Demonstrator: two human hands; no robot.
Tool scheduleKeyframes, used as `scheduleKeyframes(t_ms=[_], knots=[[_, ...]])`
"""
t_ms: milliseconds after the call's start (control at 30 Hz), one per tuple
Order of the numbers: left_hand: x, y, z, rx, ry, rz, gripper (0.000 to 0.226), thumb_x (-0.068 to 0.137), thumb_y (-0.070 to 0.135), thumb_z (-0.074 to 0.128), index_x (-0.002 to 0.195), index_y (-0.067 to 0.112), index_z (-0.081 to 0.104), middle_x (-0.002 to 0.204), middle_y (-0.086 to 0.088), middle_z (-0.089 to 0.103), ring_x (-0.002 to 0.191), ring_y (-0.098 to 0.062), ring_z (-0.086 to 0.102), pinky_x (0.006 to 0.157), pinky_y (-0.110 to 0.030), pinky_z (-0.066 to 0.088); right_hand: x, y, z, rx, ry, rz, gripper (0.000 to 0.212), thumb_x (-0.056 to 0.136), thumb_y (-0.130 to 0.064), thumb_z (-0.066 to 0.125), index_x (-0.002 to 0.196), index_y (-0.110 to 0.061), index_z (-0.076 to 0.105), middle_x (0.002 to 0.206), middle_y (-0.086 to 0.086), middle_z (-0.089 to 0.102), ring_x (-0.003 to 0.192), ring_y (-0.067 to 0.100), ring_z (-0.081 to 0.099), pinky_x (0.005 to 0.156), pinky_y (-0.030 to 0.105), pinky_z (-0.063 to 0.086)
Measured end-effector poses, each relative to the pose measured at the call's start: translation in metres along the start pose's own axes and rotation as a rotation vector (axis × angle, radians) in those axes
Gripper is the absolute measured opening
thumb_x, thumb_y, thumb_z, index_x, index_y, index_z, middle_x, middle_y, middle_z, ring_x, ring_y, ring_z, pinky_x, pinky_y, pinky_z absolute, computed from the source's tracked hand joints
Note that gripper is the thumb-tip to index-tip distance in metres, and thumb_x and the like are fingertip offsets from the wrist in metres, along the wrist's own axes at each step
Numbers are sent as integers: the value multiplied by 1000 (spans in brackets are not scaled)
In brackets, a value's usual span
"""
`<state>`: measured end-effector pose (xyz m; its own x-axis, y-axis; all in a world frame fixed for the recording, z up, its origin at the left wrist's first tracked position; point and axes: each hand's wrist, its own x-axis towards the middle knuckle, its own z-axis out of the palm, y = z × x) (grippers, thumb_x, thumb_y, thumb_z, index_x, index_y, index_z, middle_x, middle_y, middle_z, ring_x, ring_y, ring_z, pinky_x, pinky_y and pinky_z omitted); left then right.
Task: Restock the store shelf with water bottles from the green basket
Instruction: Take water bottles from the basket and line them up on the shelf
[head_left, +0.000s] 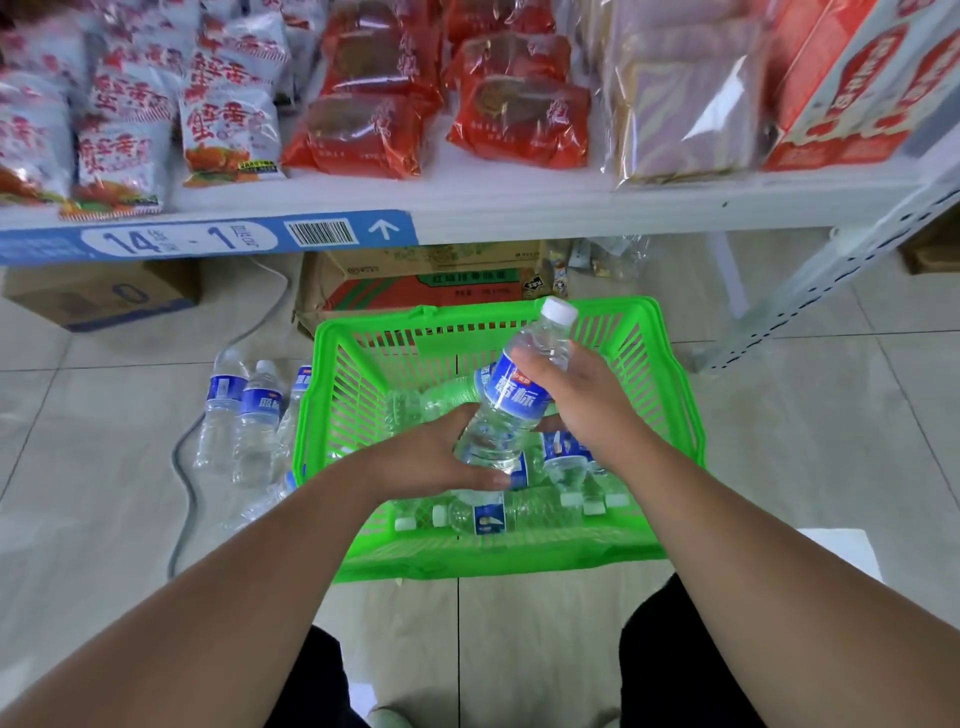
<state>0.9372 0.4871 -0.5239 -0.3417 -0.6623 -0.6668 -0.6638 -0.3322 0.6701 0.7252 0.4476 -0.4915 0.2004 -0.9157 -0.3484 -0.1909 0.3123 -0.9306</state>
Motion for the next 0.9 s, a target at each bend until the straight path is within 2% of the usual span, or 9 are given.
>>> scheduleKeyframes(t_ms=[100,200,300,400,467,600,700,800,900], knots=[[-4,16,5,-82,105,75,77,64,69,83,132,45,55,125,18,70,115,-6,68,107,-45,50,-4,-25,-9,17,35,-52,22,91,-52,65,93,-32,74,96,1,77,90,20,74,87,49,57],[-14,44,-1,-48,209,139,54,69,61,83,118,52,60,115,22,73,107,-2,69,104,-41,52,-4,-52,-18,37,24,-86,23,91,-47,67,102,-27,70,94,-1,77,83,15,76,66,39,60],[-28,67,-11,-55,294,180,65,64,63,82,122,44,61,113,20,73,104,-2,70,101,-40,55,-6,-83,-25,67,27,-138,42,79,-49,73,114,-29,64,96,-8,77,84,10,76,62,39,62],[-51,98,-27,-36,324,220,56,68,58,84,118,42,65,108,21,75,99,0,71,96,-35,56,-16,-123,-29,55,27,-196,40,75,-49,73,111,-32,66,95,-12,77,86,8,76,61,31,59],[-74,126,-38,-10,345,228,46,72,52,86,113,43,67,102,22,75,92,5,69,87,-27,55,-29,-156,-35,62,43,-203,36,73,-48,75,104,-33,69,93,-12,78,85,10,76,63,32,57],[-139,196,-67,-8,348,270,42,72,49,87,109,43,70,96,25,75,86,8,68,77,-21,51,-67,-248,-49,62,51,-224,23,80,-40,72,101,-32,72,96,-8,79,89,12,76,76,35,59],[-197,250,-93,-17,349,276,46,70,49,88,112,42,70,96,25,75,83,10,67,75,-18,51,-104,-327,-56,9,48,-254,35,85,-40,68,113,-20,72,106,-2,79,97,15,75,81,27,56],[-261,303,-119,-12,342,279,53,68,55,87,116,45,68,99,25,75,89,5,69,82,-24,54,-141,-405,-61,-24,40,-232,40,88,-45,67,120,-20,70,109,-2,78,101,17,75,84,34,58],[-327,355,-146,-2,350,287,46,69,53,87,111,47,69,93,27,74,81,12,67,69,-14,47,-178,-483,-63,-63,62,-249,33,89,-48,66,107,-20,71,95,-6,79,87,13,76,74,32,58]])
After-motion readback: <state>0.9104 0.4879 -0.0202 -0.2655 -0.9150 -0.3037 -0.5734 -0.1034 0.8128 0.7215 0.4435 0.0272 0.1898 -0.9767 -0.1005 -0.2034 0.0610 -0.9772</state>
